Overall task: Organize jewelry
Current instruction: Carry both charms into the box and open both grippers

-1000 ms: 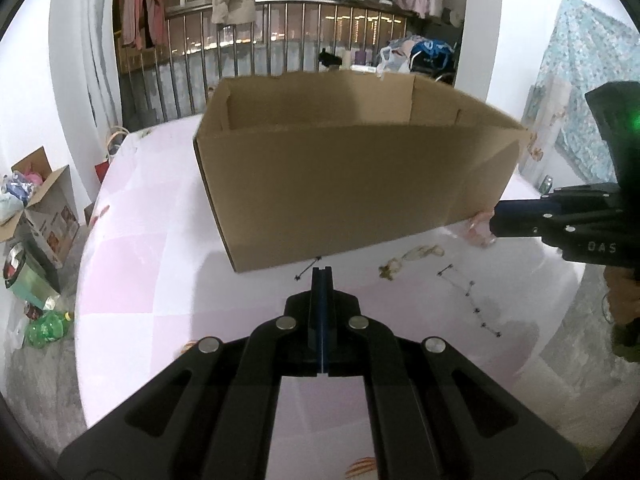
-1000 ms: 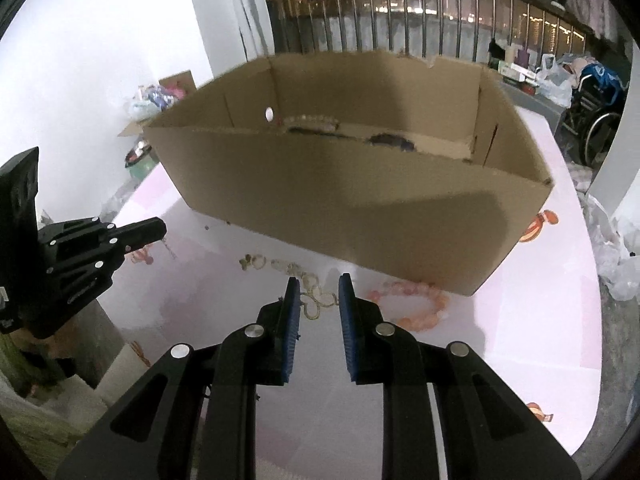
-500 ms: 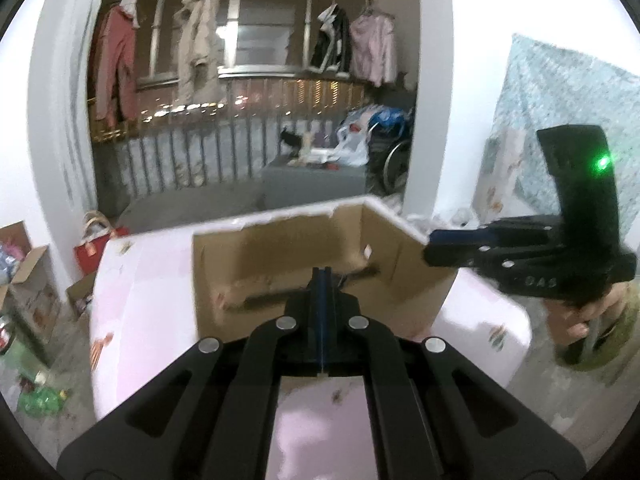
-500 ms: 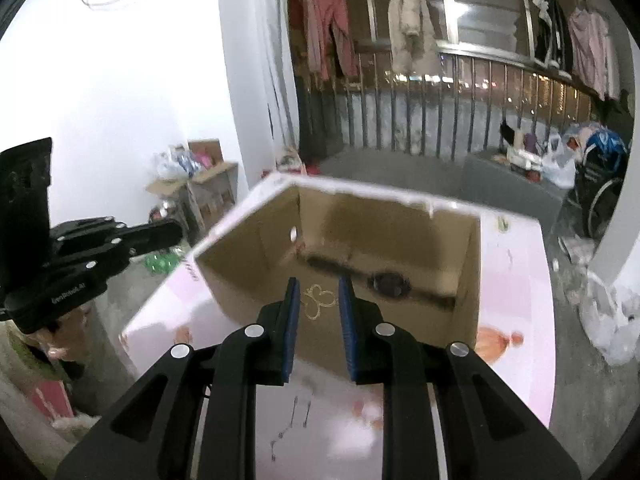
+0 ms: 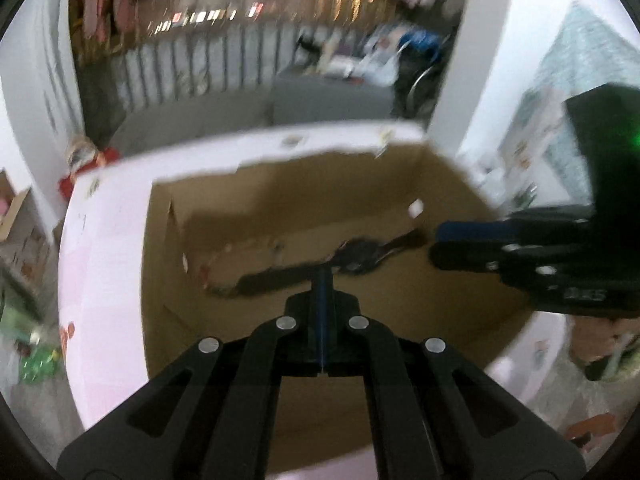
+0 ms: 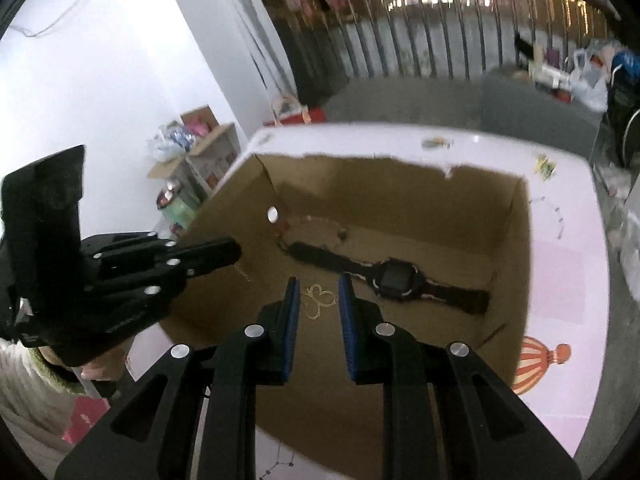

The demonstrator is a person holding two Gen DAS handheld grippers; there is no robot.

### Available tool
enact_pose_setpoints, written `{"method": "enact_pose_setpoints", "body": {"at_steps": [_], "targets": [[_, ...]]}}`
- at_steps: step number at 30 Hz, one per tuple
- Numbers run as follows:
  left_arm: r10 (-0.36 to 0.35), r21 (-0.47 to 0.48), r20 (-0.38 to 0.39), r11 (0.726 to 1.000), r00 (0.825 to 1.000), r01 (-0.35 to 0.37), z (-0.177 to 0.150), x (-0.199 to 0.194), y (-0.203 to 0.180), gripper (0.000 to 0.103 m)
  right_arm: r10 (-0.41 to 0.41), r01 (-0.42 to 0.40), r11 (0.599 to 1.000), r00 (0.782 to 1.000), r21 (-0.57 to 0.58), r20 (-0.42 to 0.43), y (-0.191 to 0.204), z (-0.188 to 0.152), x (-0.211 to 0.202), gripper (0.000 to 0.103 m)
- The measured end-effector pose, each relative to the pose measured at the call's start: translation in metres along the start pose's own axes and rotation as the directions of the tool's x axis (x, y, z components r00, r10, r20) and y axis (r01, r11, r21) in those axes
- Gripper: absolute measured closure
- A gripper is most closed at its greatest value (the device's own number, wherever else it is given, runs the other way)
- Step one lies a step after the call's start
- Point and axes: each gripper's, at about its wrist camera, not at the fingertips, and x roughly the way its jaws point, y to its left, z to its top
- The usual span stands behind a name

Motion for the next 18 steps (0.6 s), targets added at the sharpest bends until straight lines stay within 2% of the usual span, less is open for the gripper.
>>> {"method": "enact_pose_setpoints", "body": {"at_steps": [2,5,7,9,18], "targets": [[-0.012,-0.032,-0.047,0.999,0.999,0.01,0.0,0.015,0.009,0.103,-0.011,0.011,1.0,0.999,0.008,-0.031,-0.003,0.003,0.011,0.083],[0.016,-0.036,-0.079,0.999,0.997,-0.019,-0.002,0.023,0.016,0.103,-0.022,0.023,1.0,0.997,0.018,-0.077,-0.006,0.002,0.025,0.083],[0.012,-0.046,-0.091,0.999,0.996,-0.017,-0.001,0.024,0.017,0.099,-0.015,0.018,1.0,0.996,0.025,-0.089,-0.007,0.003,0.028,0.083],[0.019,-0.056,-0.09,0.998,0.996,-0.024,-0.002,0.024,0.02,0.085,-0.019,0.021,0.999,0.996,0.028,-0.091,-0.009,0.003,0.029,0.082],[0.044,-0.076,-0.062,0.996,0.997,-0.048,0.004,0.018,0.025,0.073,-0.023,0.026,0.998,0.998,0.057,-0.052,-0.017,0.006,0.019,0.076]]}}
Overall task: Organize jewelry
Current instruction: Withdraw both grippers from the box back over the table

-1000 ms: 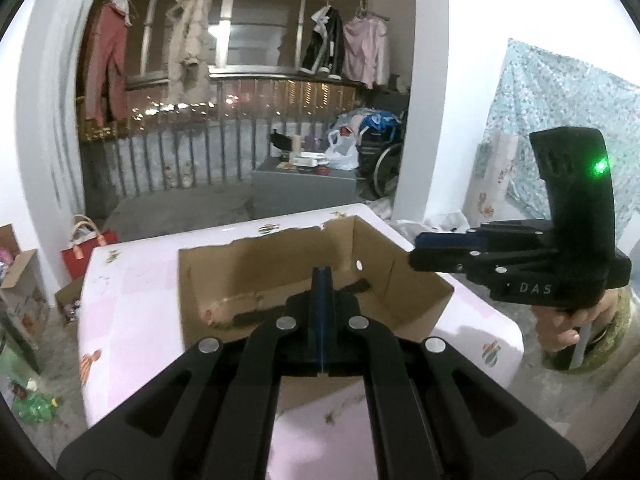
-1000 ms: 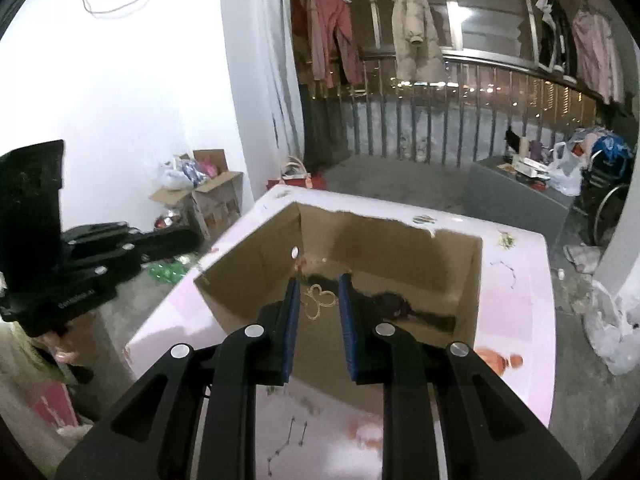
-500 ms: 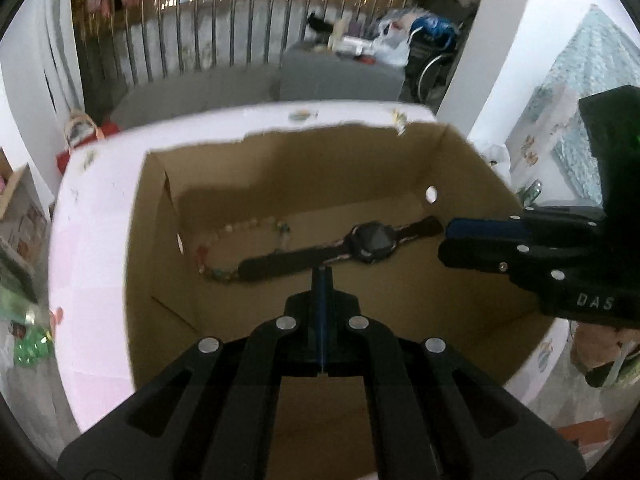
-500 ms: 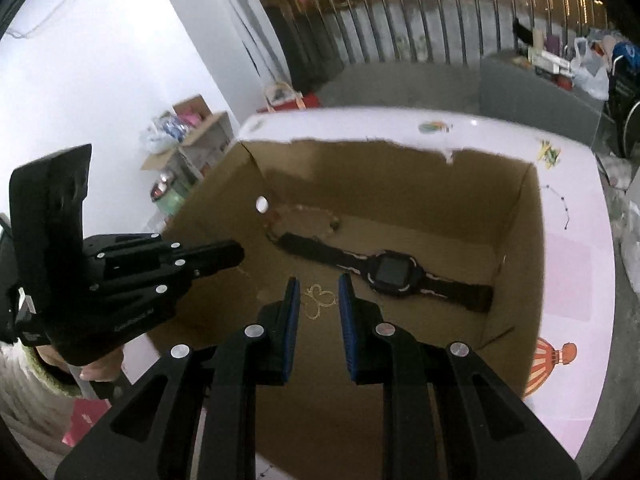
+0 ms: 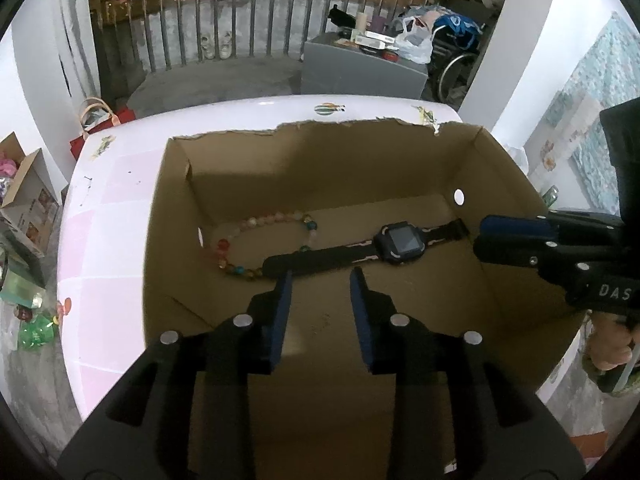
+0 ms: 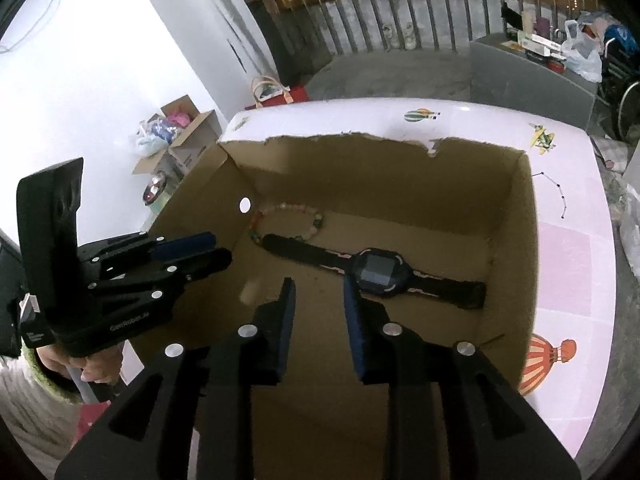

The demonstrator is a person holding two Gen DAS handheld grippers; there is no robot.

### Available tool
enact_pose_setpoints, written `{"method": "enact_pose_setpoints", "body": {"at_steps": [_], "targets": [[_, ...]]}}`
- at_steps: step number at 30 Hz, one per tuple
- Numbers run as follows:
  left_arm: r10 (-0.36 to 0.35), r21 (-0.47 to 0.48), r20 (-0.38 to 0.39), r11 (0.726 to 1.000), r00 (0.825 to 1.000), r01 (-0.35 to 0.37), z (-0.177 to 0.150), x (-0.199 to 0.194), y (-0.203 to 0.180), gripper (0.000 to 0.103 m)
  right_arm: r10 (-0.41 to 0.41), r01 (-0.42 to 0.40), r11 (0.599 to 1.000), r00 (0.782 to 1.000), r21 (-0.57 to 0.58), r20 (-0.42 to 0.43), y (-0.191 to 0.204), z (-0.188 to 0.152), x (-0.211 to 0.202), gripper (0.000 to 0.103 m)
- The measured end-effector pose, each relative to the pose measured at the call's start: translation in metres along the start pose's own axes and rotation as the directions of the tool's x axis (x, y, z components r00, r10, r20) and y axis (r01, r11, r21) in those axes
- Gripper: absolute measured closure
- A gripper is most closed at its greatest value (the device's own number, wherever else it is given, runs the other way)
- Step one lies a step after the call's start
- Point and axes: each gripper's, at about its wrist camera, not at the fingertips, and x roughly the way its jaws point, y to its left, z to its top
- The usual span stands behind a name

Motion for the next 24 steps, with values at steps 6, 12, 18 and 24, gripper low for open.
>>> {"method": "enact_pose_setpoints", "body": {"at_steps": [6,12,18,24], "targets": [[-0.011,0.005,0.041,1.0,0.999,0.01,-0.001,-0.014,-0.004,0.067,-0.008,0.007,1.0,0.999,0.011,0.032,-0.002,-0.004,-0.015,0.073],[-0.037,-0.002,0.085,0.999,0.996,0.037,-0.002,-0.035,-0.005,0.064,-0.013,0.012,1.0,0.998,0.012,0.063,0.001,-0.011,-0.035,0.073],[-0.051,0.002,0.176,0.999,0.983,0.052,-0.012,-0.073,-0.005,0.064,-0.015,0.014,1.0,0.99,0.008,0.138,0.007,-0.027,-0.068,0.073],[-0.05,0.03,0.271,0.999,0.961,0.044,-0.041,-0.116,-0.006,0.064,-0.018,0.02,1.0,0.976,-0.006,0.218,0.015,-0.055,-0.1,0.073]]}}
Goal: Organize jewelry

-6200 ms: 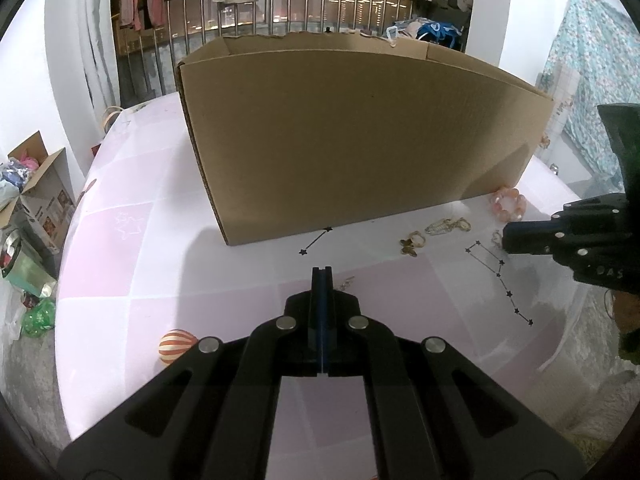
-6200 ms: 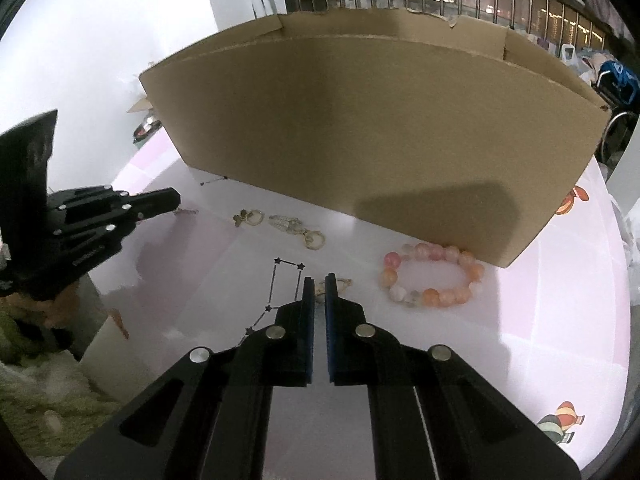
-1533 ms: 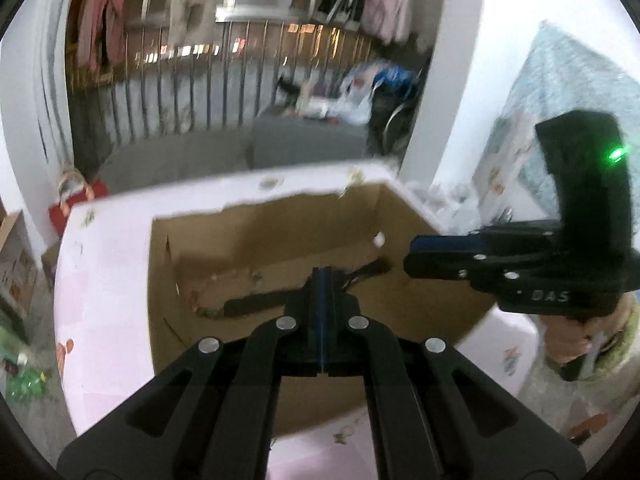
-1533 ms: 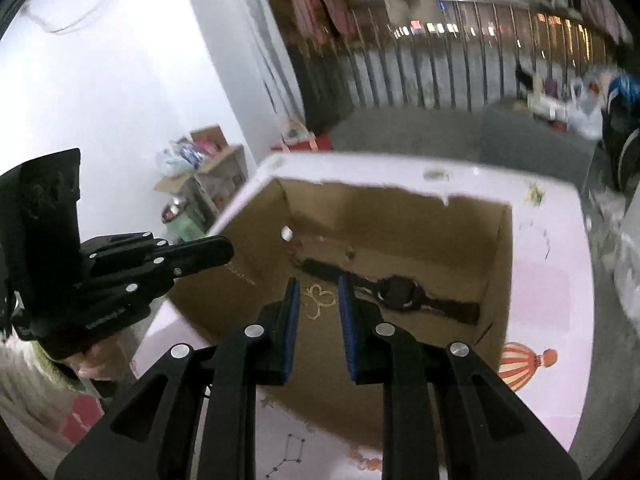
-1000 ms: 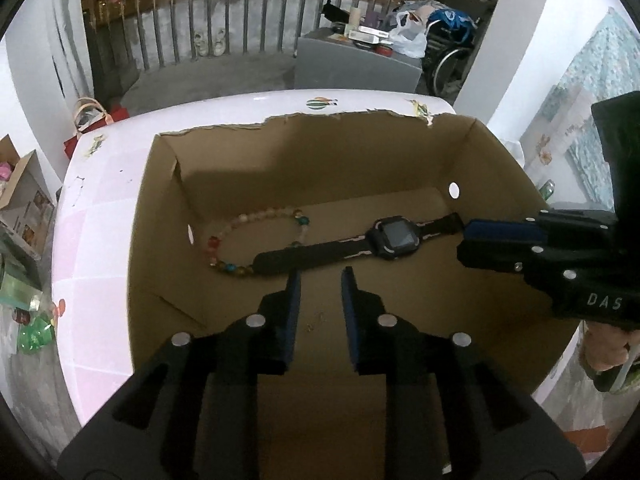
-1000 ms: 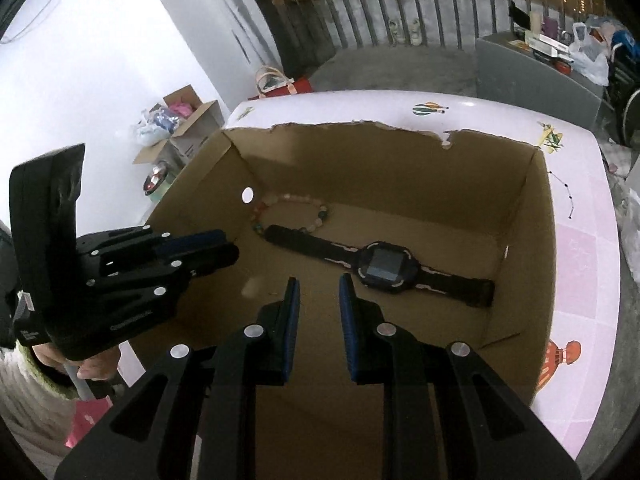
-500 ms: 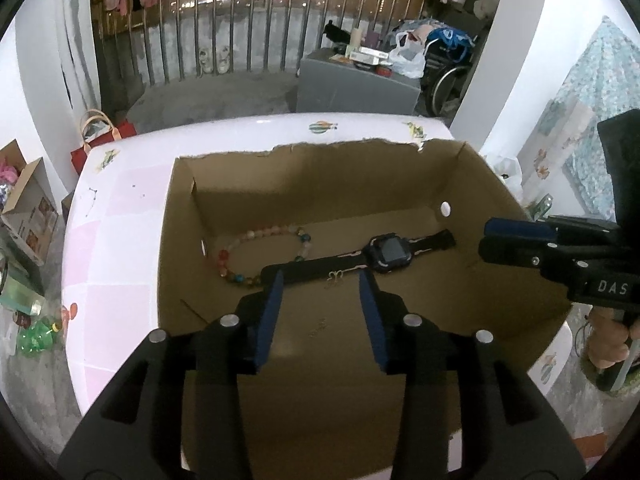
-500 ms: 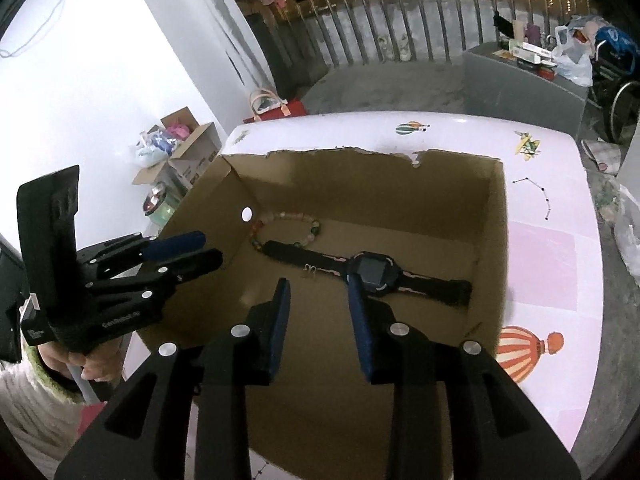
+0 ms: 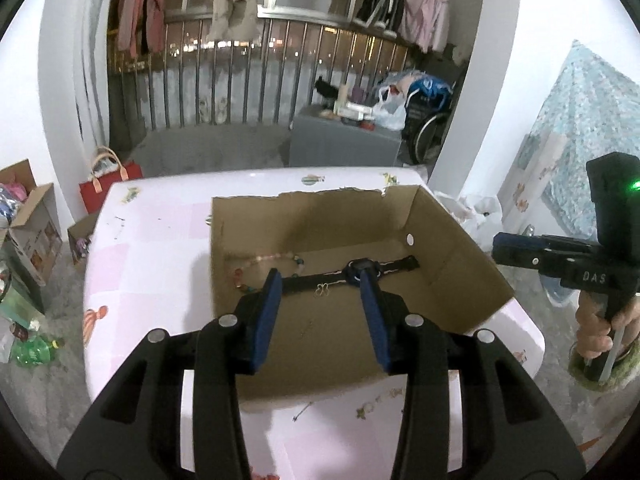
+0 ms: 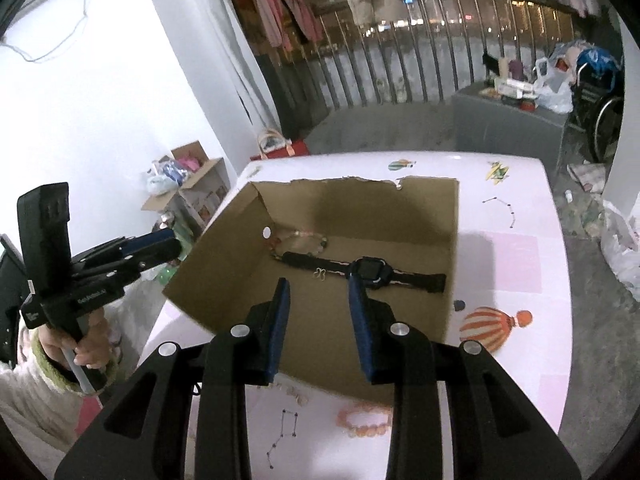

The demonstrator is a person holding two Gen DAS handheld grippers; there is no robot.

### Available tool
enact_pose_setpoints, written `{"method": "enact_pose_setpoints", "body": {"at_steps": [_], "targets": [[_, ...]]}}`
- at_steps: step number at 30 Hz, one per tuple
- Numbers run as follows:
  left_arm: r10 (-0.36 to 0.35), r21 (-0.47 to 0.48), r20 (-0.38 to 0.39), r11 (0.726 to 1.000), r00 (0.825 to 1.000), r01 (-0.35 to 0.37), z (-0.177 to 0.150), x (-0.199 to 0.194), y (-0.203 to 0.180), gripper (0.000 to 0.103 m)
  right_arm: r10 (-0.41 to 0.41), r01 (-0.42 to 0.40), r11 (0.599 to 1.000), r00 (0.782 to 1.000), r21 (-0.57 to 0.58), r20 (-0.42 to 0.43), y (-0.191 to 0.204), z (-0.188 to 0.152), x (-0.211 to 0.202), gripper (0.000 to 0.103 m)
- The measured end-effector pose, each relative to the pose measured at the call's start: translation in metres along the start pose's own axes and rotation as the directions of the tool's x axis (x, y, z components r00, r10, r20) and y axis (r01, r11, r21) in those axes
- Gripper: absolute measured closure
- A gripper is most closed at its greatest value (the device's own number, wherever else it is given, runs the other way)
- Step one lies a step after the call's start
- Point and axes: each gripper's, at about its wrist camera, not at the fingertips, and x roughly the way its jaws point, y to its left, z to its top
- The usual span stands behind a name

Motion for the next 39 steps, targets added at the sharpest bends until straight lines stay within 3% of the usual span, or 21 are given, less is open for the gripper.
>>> {"method": "enact_pose_setpoints", "body": {"at_steps": [8,14,19,28,39], "targets": [[-0.021,0.004,0.058,1.0,0.998,0.021,-0.041,-0.041,-0.006,0.064,0.023,-0.023,1.0,0.998,0.0,0.052,0.012,-0.045,-0.035,0.073],[-0.051,0.038,0.048,0.998,0.998,0.049,-0.072,-0.042,-0.019,0.064,0.029,-0.03,0.999,0.999,0.021,0.043,0.014,-0.076,-0.036,0.073],[-0.088,0.086,0.0,0.992,0.996,0.088,-0.097,-0.024,-0.033,0.064,0.038,-0.038,0.999,0.999,0.009,0.018,0.018,-0.095,-0.025,0.073],[-0.072,0.216,-0.083,0.972,0.994,0.088,-0.129,0.023,-0.048,0.065,0.053,-0.057,0.996,0.997,-0.064,-0.055,0.029,-0.119,0.01,0.073],[-0.045,0.295,-0.176,0.951,0.983,0.096,-0.143,0.064,-0.041,0.085,0.088,-0.093,0.995,0.991,-0.048,-0.097,0.027,-0.124,0.038,0.073]]}}
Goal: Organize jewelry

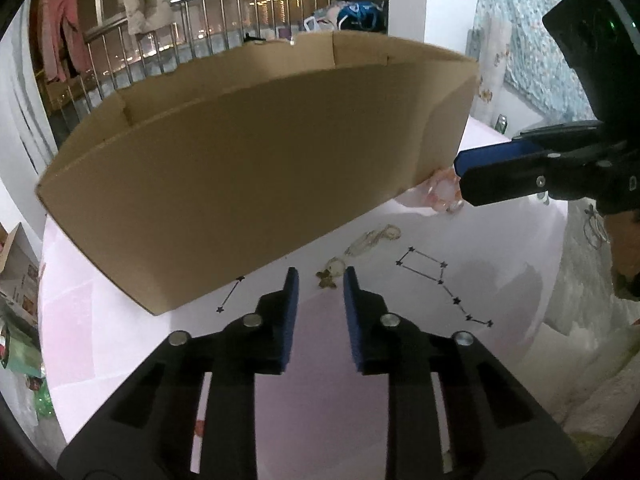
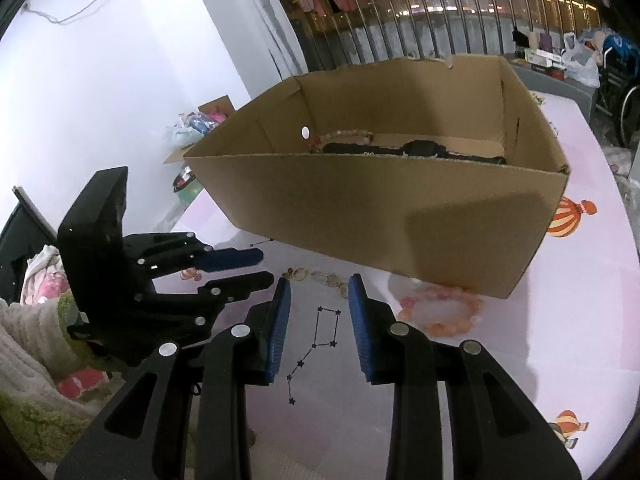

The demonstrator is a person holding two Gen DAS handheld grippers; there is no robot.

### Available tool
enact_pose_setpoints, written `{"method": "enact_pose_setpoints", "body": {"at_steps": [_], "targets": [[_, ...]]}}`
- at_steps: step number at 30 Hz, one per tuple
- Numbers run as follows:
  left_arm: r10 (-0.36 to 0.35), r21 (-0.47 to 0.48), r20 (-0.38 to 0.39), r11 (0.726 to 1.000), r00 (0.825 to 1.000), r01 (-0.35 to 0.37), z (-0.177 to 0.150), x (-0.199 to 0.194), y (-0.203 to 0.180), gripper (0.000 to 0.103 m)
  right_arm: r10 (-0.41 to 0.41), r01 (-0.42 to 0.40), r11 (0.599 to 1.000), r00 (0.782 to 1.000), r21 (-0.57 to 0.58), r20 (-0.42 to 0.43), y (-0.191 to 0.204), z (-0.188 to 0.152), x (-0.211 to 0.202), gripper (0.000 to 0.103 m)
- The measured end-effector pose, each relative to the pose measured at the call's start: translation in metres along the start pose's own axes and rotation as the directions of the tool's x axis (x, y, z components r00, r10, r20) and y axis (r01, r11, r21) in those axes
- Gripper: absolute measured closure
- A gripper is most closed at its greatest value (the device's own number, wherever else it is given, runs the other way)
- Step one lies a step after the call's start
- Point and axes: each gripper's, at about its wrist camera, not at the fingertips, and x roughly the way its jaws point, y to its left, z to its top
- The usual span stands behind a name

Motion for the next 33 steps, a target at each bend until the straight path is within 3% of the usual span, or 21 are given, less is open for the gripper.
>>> {"method": "enact_pose_setpoints", "body": {"at_steps": [7,12,20,31,33], "targets": [[-0.017,0.01,-0.035,1.0,0.999,0.018,0.006,0.015,0.0,0.088,0.009,-0.009,1.0,1.0,0.017,-0.015,-0.003,0.001,0.009,0.073],[0.002,0.021,-0.043,1.0,0.999,-0.001,0.01,0.023,-0.002,0.097,0.012,-0.012,1.0,1.0,0.027,-0.018,-0.004,0.001,0.009,0.073],[0.019,0.025,-0.056,1.0,0.998,-0.018,0.008,0.02,-0.003,0.097,0.017,-0.016,0.999,1.0,0.04,-0.013,-0.006,-0.002,0.008,0.073],[0.066,-0.077,-0.1,0.994,0.993,-0.074,-0.012,-0.004,0.0,0.097,0.025,-0.024,0.999,1.0,0.049,-0.015,-0.008,-0.004,0.009,0.073],[0.047,-0.093,-0.095,0.994,0.994,-0.055,-0.012,-0.008,0.0,0.091,0.031,-0.03,0.998,0.999,0.051,-0.018,-0.007,-0.005,0.011,0.073]]}}
